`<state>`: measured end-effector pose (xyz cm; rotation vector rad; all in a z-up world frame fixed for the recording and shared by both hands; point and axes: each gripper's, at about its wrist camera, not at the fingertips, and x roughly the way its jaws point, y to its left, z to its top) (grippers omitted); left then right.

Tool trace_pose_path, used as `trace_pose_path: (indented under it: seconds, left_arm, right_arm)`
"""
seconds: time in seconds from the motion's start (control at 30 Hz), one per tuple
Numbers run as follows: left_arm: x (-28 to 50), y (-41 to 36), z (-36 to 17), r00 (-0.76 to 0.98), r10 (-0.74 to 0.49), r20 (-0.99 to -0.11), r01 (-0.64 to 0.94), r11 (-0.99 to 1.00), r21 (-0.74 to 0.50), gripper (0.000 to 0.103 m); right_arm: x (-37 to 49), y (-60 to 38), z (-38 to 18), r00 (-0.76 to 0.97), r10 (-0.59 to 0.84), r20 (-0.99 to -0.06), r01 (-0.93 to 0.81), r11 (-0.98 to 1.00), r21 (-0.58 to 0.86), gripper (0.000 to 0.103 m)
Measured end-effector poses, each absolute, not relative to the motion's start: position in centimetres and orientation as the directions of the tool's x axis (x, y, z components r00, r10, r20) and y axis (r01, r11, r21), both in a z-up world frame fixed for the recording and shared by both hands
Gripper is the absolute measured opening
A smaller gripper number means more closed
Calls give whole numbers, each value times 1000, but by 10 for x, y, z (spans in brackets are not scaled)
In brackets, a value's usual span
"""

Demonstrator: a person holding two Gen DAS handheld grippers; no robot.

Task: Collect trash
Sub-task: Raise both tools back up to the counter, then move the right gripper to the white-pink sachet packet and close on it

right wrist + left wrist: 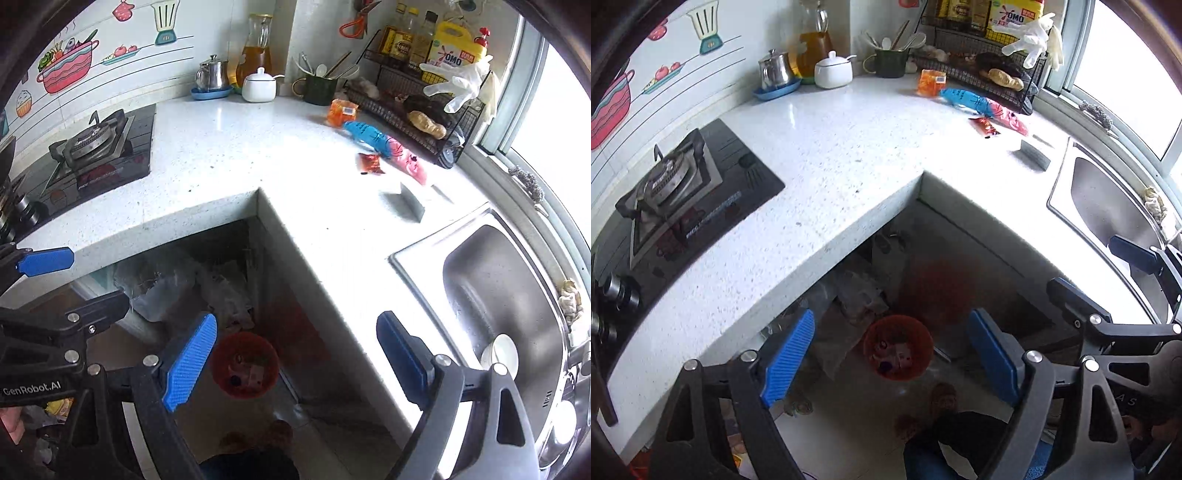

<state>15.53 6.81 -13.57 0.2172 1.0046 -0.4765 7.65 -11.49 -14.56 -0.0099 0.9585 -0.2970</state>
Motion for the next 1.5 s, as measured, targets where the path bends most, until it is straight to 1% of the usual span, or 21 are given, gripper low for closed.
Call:
trace_pose_path:
  seconds: [0.3, 0.5, 0.7, 1.07, 1.1, 1.13, 1.2, 1.23, 1.3, 1.37, 1.43, 1.5]
  left_arm:
    - [187, 5, -101, 455, -338, -824, 578, 816, -15, 85]
    - [226, -39, -98, 435, -363, -824, 623, 782, -15, 85]
    - [273, -80, -104, 410, -370, -834, 647, 762, -19, 85]
    - [334, -132, -142, 356, -339, -871, 655, 755, -27, 85]
    - [338, -135, -145, 345, -339, -876, 655, 755, -34, 85]
    - [342, -138, -149, 334, -338, -880, 654, 756, -43, 85]
    - [347, -145, -154, 326, -332, -885, 651, 758, -45, 85]
    - [350, -147, -156, 325, -330, -886, 650, 758, -44, 85]
    - [353, -151, -160, 323, -325, -889, 650, 759, -41, 85]
    - [356, -154, -163, 323, -314, -893, 648, 761, -34, 85]
    - [360, -156, -166, 316, -306, -898, 644, 764, -34, 85]
    - [363, -158, -168, 311, -303, -901, 643, 765, -35, 85]
  right_arm:
    - [83, -161, -108, 539, -324, -778, 333, 930, -156, 87]
    - [105, -198, -100, 527, -360, -770, 378, 911, -167, 87]
    - [139, -236, -101, 504, -372, -780, 403, 899, -169, 87]
    - [188, -288, -129, 455, -311, -834, 377, 916, -136, 87]
    - [191, -291, -132, 448, -310, -839, 373, 917, -140, 84]
    - [195, -295, -136, 440, -308, -843, 367, 919, -144, 74]
    - [202, -302, -143, 417, -296, -860, 358, 923, -144, 64]
    - [205, -306, -145, 406, -286, -868, 355, 925, -139, 62]
    - [210, -312, -152, 391, -267, -881, 349, 929, -127, 62]
    - [213, -316, -159, 377, -244, -894, 342, 933, -111, 54]
    - [216, -318, -165, 355, -227, -907, 332, 937, -104, 36]
    - [217, -319, -169, 343, -211, -915, 326, 940, -95, 28]
